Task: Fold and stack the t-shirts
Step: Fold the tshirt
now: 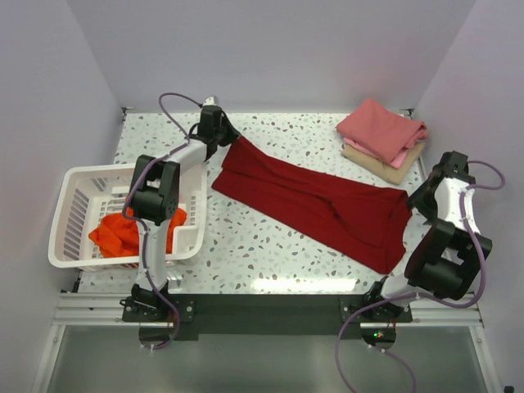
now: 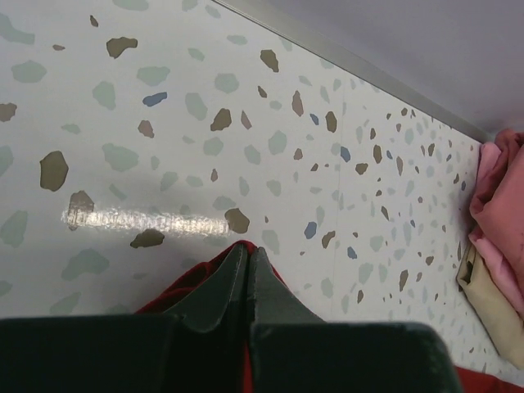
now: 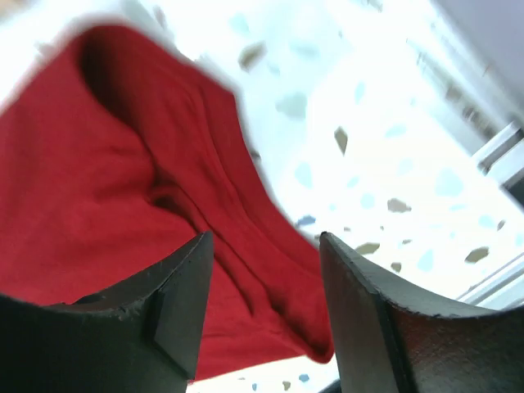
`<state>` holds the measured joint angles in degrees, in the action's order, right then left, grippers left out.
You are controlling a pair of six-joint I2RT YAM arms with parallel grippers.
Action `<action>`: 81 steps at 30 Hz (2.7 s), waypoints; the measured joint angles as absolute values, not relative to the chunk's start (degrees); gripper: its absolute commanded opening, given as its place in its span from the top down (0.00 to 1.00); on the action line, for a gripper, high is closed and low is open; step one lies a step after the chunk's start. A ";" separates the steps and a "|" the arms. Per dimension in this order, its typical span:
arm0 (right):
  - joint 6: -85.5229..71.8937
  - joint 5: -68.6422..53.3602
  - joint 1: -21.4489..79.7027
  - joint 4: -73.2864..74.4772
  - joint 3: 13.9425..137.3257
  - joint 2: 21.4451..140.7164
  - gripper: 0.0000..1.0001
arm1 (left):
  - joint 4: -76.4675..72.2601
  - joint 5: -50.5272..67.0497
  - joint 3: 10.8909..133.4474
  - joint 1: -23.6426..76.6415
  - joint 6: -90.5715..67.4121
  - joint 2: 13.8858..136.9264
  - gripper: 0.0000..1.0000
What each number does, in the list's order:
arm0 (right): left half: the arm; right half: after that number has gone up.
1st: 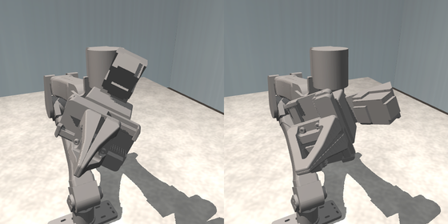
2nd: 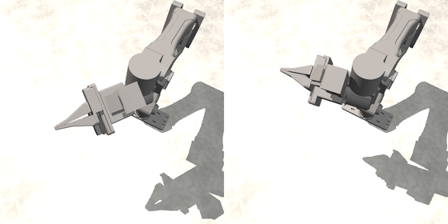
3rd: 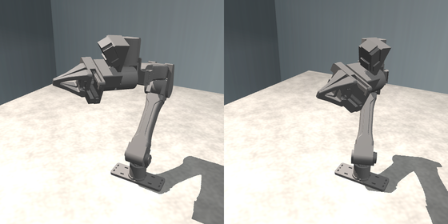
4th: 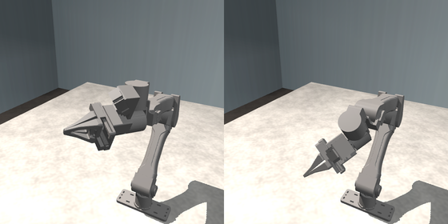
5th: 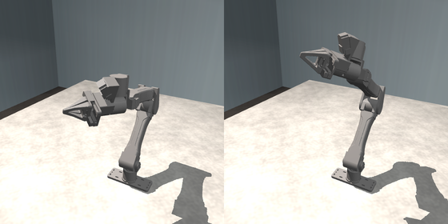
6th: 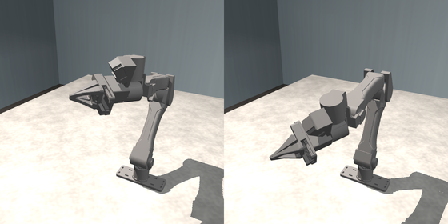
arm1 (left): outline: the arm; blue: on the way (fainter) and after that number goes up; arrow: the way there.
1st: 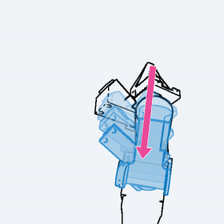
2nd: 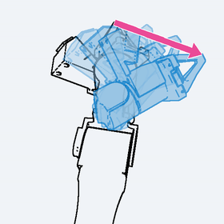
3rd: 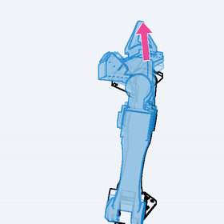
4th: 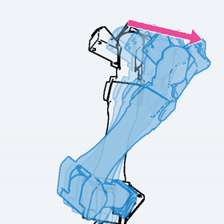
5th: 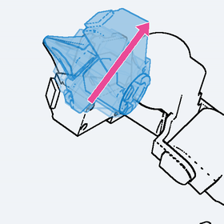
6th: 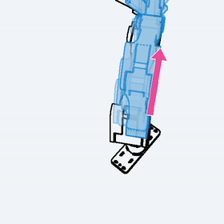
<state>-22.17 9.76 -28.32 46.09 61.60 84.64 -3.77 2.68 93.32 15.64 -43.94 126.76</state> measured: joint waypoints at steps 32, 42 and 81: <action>-26.13 4.86 -19.90 21.15 61.10 101.36 0.50 | 9.63 5.10 106.13 15.44 -39.79 134.06 1.00; -26.28 7.66 -19.42 20.51 61.12 101.89 0.92 | 12.12 4.21 108.81 15.42 -39.35 135.61 1.00; -21.80 12.88 -17.19 33.91 65.47 95.50 0.36 | 3.07 11.46 110.98 12.56 -40.58 140.03 0.23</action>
